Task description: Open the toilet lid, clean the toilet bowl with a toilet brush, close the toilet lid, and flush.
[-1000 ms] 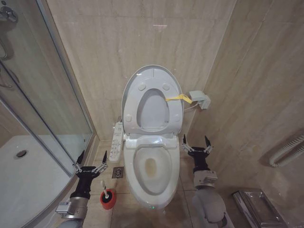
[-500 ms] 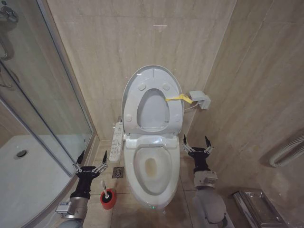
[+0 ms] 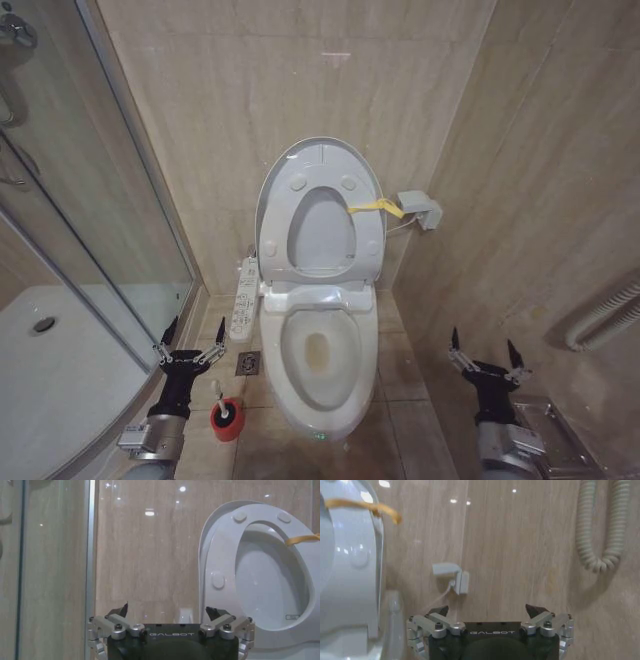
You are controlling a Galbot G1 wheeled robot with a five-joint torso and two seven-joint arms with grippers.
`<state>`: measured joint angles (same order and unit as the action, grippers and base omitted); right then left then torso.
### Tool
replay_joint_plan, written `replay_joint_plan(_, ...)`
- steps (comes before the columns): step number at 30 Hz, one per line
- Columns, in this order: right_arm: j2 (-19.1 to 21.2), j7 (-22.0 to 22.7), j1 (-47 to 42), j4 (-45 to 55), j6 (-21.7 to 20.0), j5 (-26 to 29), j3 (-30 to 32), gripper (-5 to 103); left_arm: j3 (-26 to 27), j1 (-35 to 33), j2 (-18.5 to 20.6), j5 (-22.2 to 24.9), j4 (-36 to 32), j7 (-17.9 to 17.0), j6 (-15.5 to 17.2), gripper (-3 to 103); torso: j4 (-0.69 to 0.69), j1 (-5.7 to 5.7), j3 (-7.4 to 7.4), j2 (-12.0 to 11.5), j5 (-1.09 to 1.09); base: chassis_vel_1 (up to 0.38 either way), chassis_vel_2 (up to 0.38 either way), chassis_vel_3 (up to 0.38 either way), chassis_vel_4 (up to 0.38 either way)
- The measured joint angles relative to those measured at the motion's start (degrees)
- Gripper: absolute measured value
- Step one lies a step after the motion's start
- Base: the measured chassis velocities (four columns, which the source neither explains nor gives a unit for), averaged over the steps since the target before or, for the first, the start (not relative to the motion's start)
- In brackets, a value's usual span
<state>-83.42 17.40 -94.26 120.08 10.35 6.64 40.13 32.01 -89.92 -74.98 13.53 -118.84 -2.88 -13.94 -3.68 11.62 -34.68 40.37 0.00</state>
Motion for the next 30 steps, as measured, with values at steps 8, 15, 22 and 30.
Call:
replay_joint_plan(8,-0.3,-2.1,3.4,-1.4,0.2,-0.7,-4.2,100,0.0,0.0,0.0,0.0,0.0,0.0,0.0,100,0.01,0.01,-0.01,0.0,0.00,0.000,0.000,0.000,0.000)
replay_joint_plan(15,-0.3,-2.7,8.9,-4.0,0.6,-1.2,-5.4,100,0.0,0.0,0.0,0.0,0.0,0.0,0.0,100,0.02,0.01,-0.01,0.0,0.00,0.000,0.000,0.000,0.000)
replay_joint_plan(22,2.6,-3.2,16.4,-8.3,0.6,-0.1,-5.0,100,0.0,0.0,0.0,0.0,0.0,0.0,0.0,100,0.02,0.01,-0.01,0.0,0.00,0.000,0.000,0.000,0.000)
replay_joint_plan(30,4.9,-4.8,22.9,-12.4,0.6,2.8,-5.5,100,0.0,0.0,0.0,0.0,0.0,0.0,0.0,100,0.01,0.01,-0.01,0.0,0.00,0.000,0.000,0.000,0.000)
